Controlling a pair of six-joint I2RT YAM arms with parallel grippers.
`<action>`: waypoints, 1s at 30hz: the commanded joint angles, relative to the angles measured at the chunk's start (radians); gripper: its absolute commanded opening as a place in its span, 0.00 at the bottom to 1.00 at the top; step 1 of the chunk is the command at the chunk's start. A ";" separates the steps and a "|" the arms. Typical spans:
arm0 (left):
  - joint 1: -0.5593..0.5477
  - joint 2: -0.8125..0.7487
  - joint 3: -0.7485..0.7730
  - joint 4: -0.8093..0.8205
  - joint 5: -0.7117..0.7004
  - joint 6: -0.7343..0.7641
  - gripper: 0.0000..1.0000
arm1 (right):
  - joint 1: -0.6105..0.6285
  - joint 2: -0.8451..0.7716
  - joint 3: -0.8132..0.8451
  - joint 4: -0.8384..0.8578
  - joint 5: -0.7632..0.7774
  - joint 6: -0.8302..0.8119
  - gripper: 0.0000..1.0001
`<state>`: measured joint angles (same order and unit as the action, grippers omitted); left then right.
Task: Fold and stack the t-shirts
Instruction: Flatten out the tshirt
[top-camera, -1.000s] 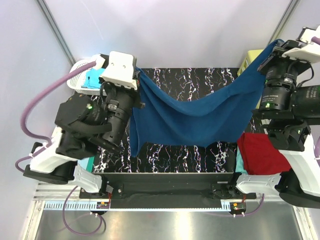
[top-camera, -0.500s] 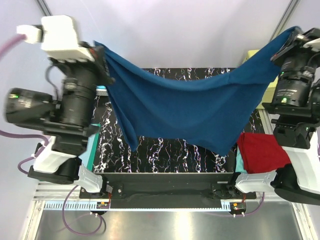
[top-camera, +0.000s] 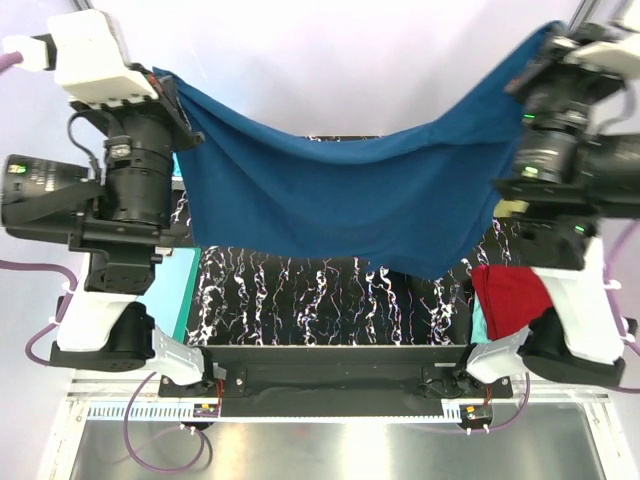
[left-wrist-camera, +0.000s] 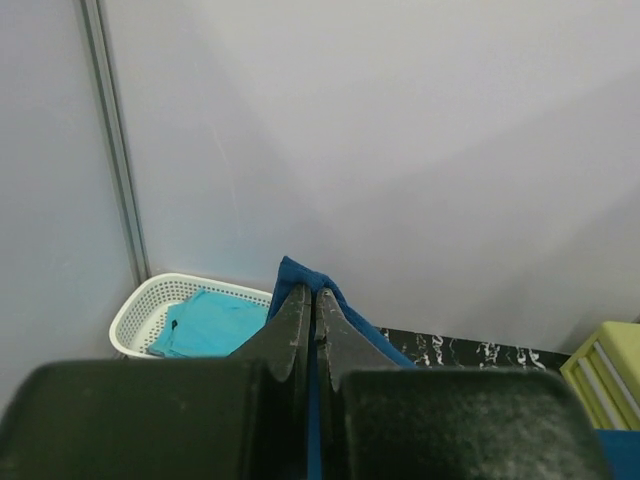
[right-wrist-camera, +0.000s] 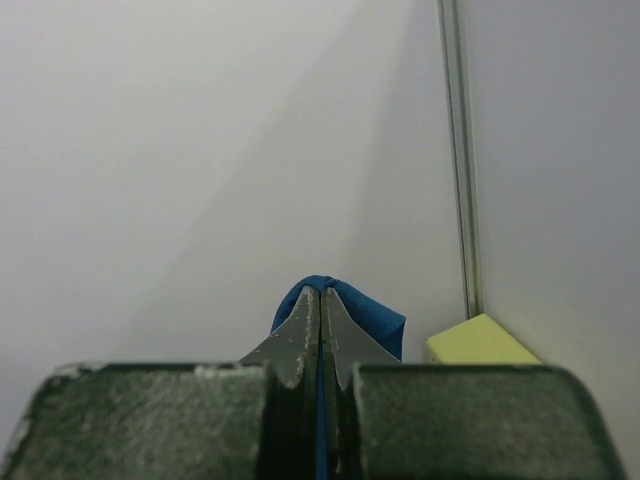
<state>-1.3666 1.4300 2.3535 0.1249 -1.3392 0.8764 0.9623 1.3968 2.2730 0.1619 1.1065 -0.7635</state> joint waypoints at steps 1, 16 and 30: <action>0.034 -0.026 -0.039 -0.193 0.017 -0.126 0.00 | 0.010 0.050 0.023 -0.028 0.004 0.016 0.00; 0.322 -0.080 -0.412 -0.146 0.156 0.015 0.00 | 0.009 0.076 0.045 -0.133 -0.060 0.058 0.00; 0.696 0.009 -0.238 -0.907 1.196 -0.734 0.00 | 0.009 0.018 -0.075 -0.156 -0.161 0.058 0.00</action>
<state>-0.8280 1.4281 2.0968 -0.6090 -0.5983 0.4232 0.9623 1.4380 2.2116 0.0010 1.0084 -0.6987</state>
